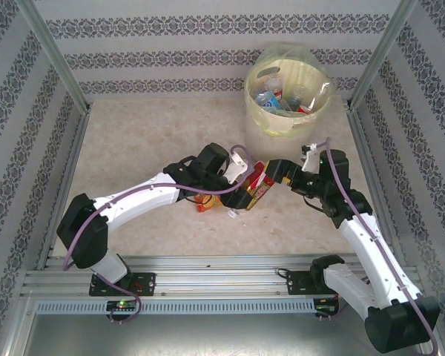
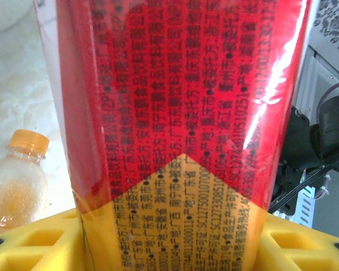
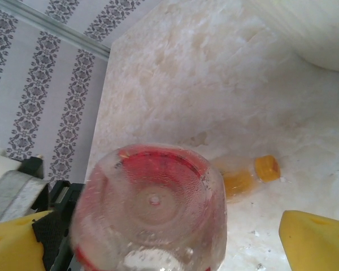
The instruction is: Put the plastic bottles in the bin
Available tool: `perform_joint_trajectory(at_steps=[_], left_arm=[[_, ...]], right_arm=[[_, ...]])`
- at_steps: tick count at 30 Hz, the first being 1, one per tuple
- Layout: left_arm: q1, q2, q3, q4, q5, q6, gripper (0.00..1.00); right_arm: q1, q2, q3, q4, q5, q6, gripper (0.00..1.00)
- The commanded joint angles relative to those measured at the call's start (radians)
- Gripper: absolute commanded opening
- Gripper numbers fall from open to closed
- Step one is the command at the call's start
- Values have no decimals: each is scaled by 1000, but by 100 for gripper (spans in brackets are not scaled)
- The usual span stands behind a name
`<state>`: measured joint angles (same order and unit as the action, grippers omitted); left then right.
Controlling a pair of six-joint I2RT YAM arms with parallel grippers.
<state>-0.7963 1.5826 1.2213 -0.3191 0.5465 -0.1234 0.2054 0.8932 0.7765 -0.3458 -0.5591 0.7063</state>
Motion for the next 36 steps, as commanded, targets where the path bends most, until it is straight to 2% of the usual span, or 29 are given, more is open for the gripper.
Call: perform_joint_trajectory(at_steps=[1, 5, 17, 20, 22, 26, 33, 36], left_arm=[[8, -42, -20, 97, 20, -26, 58], [8, -40, -24, 112, 23, -36, 59], [8, -30, -26, 133, 21, -40, 66], [8, -30, -24, 136, 18, -41, 75], [8, -31, -14, 120, 25, -35, 88], [16, -68, -18, 129, 41, -24, 100], [92, -159, -11, 131, 66, -29, 100], [106, -201, -23, 120, 52, 33, 100]], right_arm=[[31, 30, -8, 88, -8, 41, 98], [53, 54, -11, 125, -10, 59, 95], [64, 81, -31, 225, -30, 117, 62], [64, 78, -17, 226, -26, 116, 59], [63, 72, 8, 213, -14, 101, 59], [64, 69, 100, 103, 41, 5, 59], [56, 70, 348, -113, 161, -209, 59], [47, 92, 470, -166, 225, -271, 59]])
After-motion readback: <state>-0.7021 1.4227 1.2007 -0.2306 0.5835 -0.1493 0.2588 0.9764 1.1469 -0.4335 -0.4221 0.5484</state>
